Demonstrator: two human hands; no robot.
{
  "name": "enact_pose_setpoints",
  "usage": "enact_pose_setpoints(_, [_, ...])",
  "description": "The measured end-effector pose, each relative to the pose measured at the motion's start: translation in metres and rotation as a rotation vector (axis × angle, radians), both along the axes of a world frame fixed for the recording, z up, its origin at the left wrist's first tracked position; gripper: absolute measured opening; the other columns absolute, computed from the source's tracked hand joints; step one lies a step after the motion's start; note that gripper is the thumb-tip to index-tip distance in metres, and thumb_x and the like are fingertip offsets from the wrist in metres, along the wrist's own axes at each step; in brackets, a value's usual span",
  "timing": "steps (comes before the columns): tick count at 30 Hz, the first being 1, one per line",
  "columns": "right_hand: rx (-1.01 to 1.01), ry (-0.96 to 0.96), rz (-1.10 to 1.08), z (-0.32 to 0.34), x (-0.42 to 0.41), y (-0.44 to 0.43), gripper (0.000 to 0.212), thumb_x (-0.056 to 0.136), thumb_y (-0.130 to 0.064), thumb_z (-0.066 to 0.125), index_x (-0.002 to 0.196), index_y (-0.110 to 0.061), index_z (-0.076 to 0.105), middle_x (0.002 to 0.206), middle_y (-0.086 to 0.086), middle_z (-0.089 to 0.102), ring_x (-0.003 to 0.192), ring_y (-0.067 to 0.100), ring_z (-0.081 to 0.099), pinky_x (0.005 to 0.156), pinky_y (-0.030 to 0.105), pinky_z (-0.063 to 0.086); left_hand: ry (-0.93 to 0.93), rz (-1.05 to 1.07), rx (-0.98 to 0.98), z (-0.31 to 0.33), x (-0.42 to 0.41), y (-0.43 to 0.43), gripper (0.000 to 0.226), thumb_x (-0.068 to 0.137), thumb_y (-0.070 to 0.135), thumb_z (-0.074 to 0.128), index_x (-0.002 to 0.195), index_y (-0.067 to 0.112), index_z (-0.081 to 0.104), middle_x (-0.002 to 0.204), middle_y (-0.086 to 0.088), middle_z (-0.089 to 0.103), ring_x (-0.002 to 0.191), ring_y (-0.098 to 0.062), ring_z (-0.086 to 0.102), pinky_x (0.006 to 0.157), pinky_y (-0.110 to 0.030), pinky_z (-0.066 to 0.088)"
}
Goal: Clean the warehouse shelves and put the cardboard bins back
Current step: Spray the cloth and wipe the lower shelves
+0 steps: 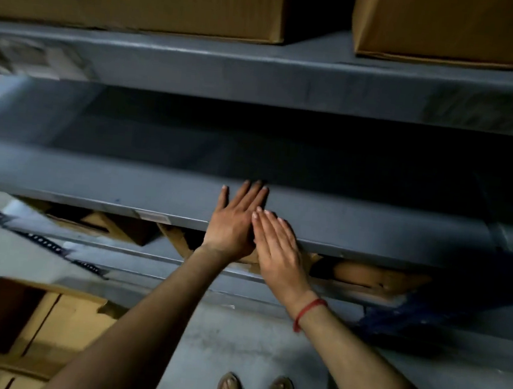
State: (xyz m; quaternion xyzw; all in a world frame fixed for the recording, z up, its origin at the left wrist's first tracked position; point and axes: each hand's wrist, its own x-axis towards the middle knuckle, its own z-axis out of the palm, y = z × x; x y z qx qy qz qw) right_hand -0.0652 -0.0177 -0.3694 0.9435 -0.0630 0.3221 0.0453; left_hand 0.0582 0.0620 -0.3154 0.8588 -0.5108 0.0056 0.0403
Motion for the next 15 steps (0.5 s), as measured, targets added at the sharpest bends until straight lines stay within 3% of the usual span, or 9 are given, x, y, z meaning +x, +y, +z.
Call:
enact_pose_setpoints(3, [-0.059, 0.052, 0.018, 0.002, -0.01, -0.013, 0.056, 0.098, -0.015, 0.06, 0.149, -0.003, 0.039, 0.155, 0.014, 0.04, 0.143, 0.027, 0.038, 0.118, 0.043, 0.032, 0.066, -0.075, -0.042, 0.006, 0.007, 0.017, 0.092, 0.089, 0.036, 0.067, 0.16, 0.019, 0.012, 0.167, -0.001, 0.005, 0.154, -0.017, 0.001, 0.125, -0.048, 0.003])
enact_pose_setpoints(8, [-0.101, 0.093, -0.012, 0.007, -0.053, -0.055, 0.048, 0.108, -0.034, 0.038, 0.15, -0.011, 0.041, 0.154, 0.012, 0.041, 0.142, 0.031, 0.04, 0.114, 0.051, 0.034, -0.037, 0.029, 0.063, 0.016, 0.063, 0.075, 0.107, 0.078, 0.056, 0.073, 0.159, 0.036, 0.005, 0.168, 0.0, 0.002, 0.154, -0.024, -0.005, 0.119, -0.061, -0.012])
enact_pose_setpoints(11, [-0.047, 0.109, -0.067, 0.002, -0.064, -0.061, 0.048, 0.11, -0.033, 0.025, 0.151, -0.009, 0.035, 0.154, 0.021, 0.036, 0.143, 0.035, 0.034, 0.117, 0.05, 0.029, -0.121, 0.158, 0.163, 0.02, 0.114, 0.114, 0.123, 0.069, 0.066, 0.076, 0.159, 0.036, -0.003, 0.168, 0.001, -0.003, 0.153, -0.029, -0.012, 0.11, -0.069, -0.02])
enact_pose_setpoints(15, [-0.009, 0.041, -0.132, -0.003, -0.049, -0.044, 0.043, 0.11, -0.023, 0.033, 0.147, -0.002, 0.038, 0.148, 0.021, 0.046, 0.136, 0.035, 0.046, 0.114, 0.051, 0.034, -0.084, 0.125, 0.21, 0.017, 0.156, 0.138, 0.124, 0.067, 0.083, 0.062, 0.151, 0.047, -0.021, 0.166, 0.0, -0.018, 0.15, -0.029, -0.021, 0.112, -0.068, -0.019])
